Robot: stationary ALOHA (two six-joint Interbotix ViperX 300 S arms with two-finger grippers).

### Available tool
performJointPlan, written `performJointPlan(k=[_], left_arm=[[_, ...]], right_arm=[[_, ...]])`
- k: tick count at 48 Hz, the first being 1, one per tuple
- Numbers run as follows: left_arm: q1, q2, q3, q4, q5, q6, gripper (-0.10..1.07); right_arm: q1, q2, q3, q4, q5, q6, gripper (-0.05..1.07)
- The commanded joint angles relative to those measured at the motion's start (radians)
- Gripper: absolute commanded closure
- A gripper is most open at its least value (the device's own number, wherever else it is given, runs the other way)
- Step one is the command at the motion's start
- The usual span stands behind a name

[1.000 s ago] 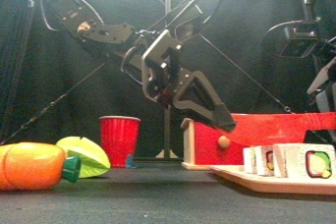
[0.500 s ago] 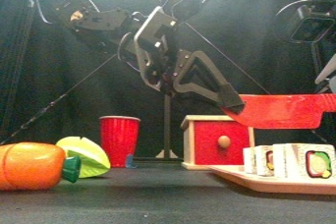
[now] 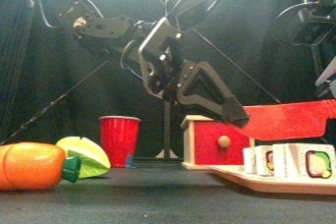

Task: Cut sushi roll

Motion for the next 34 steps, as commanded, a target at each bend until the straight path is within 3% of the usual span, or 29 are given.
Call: performJointPlan(k=[1,34], left_arm=[[0.008,-0.018,-0.035,0.002,-0.018,0.005,0.68],[0.009,0.002,-0.038,0.003,-0.015,0.005,0.68]], right_arm=[[-0.021,-0.008,-0.014,-0.003,-0.023,-0.003,0.63],[-0.021,0.026,0.003,0.009,-0.023,-0.002,0.63]])
